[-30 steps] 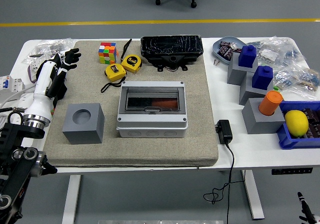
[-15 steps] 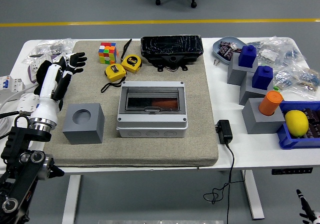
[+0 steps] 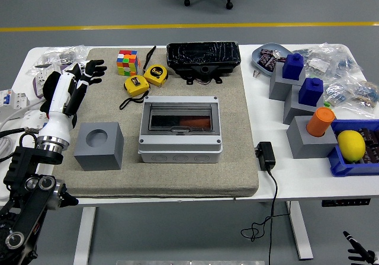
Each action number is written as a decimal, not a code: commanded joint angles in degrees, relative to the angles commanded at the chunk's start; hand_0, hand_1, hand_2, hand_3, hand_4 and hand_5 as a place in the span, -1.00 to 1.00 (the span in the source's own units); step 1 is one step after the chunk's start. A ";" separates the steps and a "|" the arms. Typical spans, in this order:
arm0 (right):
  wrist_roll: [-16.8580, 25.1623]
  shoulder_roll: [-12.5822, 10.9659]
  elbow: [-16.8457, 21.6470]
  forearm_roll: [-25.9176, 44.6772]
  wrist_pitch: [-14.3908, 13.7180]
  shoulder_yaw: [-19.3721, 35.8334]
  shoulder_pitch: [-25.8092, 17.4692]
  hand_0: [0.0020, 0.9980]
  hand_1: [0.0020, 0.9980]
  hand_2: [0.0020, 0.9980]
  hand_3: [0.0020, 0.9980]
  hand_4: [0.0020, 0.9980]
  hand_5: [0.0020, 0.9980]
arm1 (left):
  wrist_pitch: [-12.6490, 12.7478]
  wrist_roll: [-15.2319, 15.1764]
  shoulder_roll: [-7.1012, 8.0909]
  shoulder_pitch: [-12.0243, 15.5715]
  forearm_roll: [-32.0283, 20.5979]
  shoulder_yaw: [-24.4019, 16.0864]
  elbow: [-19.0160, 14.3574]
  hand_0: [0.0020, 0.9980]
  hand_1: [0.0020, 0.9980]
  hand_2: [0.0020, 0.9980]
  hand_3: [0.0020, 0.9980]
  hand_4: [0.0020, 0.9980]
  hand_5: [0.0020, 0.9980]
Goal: Fetch the battery,place it into the box,close the lid of the box
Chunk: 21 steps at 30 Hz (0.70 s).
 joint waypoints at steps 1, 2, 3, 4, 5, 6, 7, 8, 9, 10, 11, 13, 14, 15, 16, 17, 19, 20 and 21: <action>-0.32 -0.03 0.00 -0.18 -0.18 0.00 -0.02 0.14 -0.12 -0.21 -0.29 1.00 0.22 | -0.05 0.07 -0.01 -0.02 0.06 0.07 0.01 0.33 0.41 0.37 0.39 0.96 1.00; -0.57 -0.04 0.00 -1.33 -0.79 0.75 -0.04 0.14 -0.12 -0.21 -0.29 1.00 0.22 | -0.15 0.23 -0.02 -0.05 0.20 0.15 0.04 0.33 0.41 0.37 0.39 0.96 1.00; -0.61 -0.02 0.00 -1.75 -1.40 0.92 -0.11 0.14 -0.12 -0.21 -0.29 1.00 0.22 | -0.25 0.40 -0.01 -0.07 0.30 0.17 0.09 0.33 0.41 0.37 0.39 0.96 1.00; -0.60 -0.01 0.00 -1.93 -1.93 0.95 -0.16 0.14 -0.12 -0.21 -0.29 1.00 0.22 | -0.33 0.55 -0.01 -0.09 0.36 0.19 0.14 0.33 0.41 0.37 0.39 0.96 1.00; -0.17 0.07 0.00 -2.71 -3.57 1.20 -0.26 -0.85 -0.92 -0.75 -0.83 0.15 -0.16 | -0.38 0.73 -0.02 -0.11 0.41 0.20 0.20 0.32 0.40 0.36 0.39 0.95 1.00; 0.02 0.11 0.00 -3.22 -4.70 1.44 -0.30 -0.85 -0.92 -0.75 -0.83 0.15 -0.16 | -0.40 0.79 -0.03 -0.12 0.43 0.21 0.23 0.32 0.40 0.36 0.39 0.95 1.00; 0.27 0.22 0.00 -3.53 -6.65 1.53 -0.37 -0.85 -0.92 -0.75 -0.83 0.15 -0.16 | -0.44 0.90 -0.07 -0.11 0.50 0.21 0.25 0.32 0.40 0.36 0.39 0.95 1.00; 0.62 0.29 0.00 -3.78 -8.30 1.50 -0.42 -0.85 -0.92 -0.75 -0.83 0.15 -0.16 | -0.48 0.98 -0.13 -0.11 0.57 0.20 0.27 0.32 0.40 0.36 0.39 0.95 1.00; 0.94 0.36 0.00 -4.21 -10.27 1.66 -0.47 -0.85 -0.92 -0.75 -0.83 0.15 -0.16 | -0.53 1.05 -0.18 -0.11 0.63 0.19 0.30 0.32 0.40 0.36 0.39 0.95 1.00; 1.15 0.39 0.00 -4.14 -11.97 1.36 -0.47 -0.85 -0.92 -0.75 -0.83 0.15 -0.16 | -0.57 1.13 -0.23 -0.13 0.70 0.16 0.29 0.32 0.40 0.36 0.39 0.95 1.00; 1.22 0.40 0.00 -4.04 -12.88 1.15 -0.46 -1.00 -1.00 -0.92 -1.00 0.05 -0.42 | -0.59 1.16 -0.25 -0.14 0.74 0.15 0.28 0.32 0.40 0.36 0.39 0.95 1.00; 1.43 0.41 0.00 -3.51 -14.68 0.05 -0.40 -1.00 -1.00 -0.92 -1.00 0.05 -0.42 | -0.62 1.26 -0.32 -0.16 0.94 0.18 0.24 0.32 0.40 0.36 0.39 0.95 1.00; 1.42 0.39 0.00 -3.32 -14.88 -0.35 -0.38 -1.00 -1.00 -0.92 -1.00 0.05 -0.42 | -0.63 1.29 -0.32 -0.16 1.01 0.19 0.24 0.32 0.40 0.36 0.39 0.95 1.00; 1.32 0.37 0.00 -3.34 -14.82 -0.72 -0.35 -1.00 -1.00 -0.92 -1.00 0.05 -0.42 | -0.66 1.35 -0.32 -0.13 1.16 0.19 0.24 0.32 0.40 0.36 0.39 0.95 1.00; 1.21 0.35 0.00 -3.36 -14.70 -1.03 -0.33 -1.00 -1.00 -0.92 -1.00 0.05 -0.42 | -0.68 1.41 -0.33 -0.08 1.31 0.18 0.23 0.32 0.40 0.36 0.39 0.95 1.00; 1.12 0.34 0.00 -3.29 -14.48 -1.31 -0.31 -1.00 -1.00 -0.95 -1.00 0.03 -0.53 | -0.71 1.47 -0.34 -0.03 1.45 0.15 0.21 0.32 0.40 0.36 0.39 0.95 1.00; 0.79 0.32 0.00 -3.20 -14.04 -1.84 -0.28 -1.00 -1.00 -0.95 -1.00 0.03 -0.53 | -0.73 1.52 -0.38 0.08 1.52 0.05 0.15 0.32 0.40 0.36 0.39 0.95 1.00; 0.86 0.33 0.00 -3.16 -14.29 -1.65 -0.33 -1.00 -1.00 -0.95 -1.00 0.03 -0.53 | -0.75 1.58 -0.40 0.12 1.59 0.00 0.12 0.32 0.40 0.36 0.39 0.95 1.00; 0.77 0.37 0.00 -3.25 -14.33 -1.12 -0.37 -1.00 -1.00 -0.95 -1.00 0.03 -0.53 | -0.77 1.66 -0.42 0.15 1.65 -0.04 0.10 0.32 0.40 0.36 0.39 0.95 1.00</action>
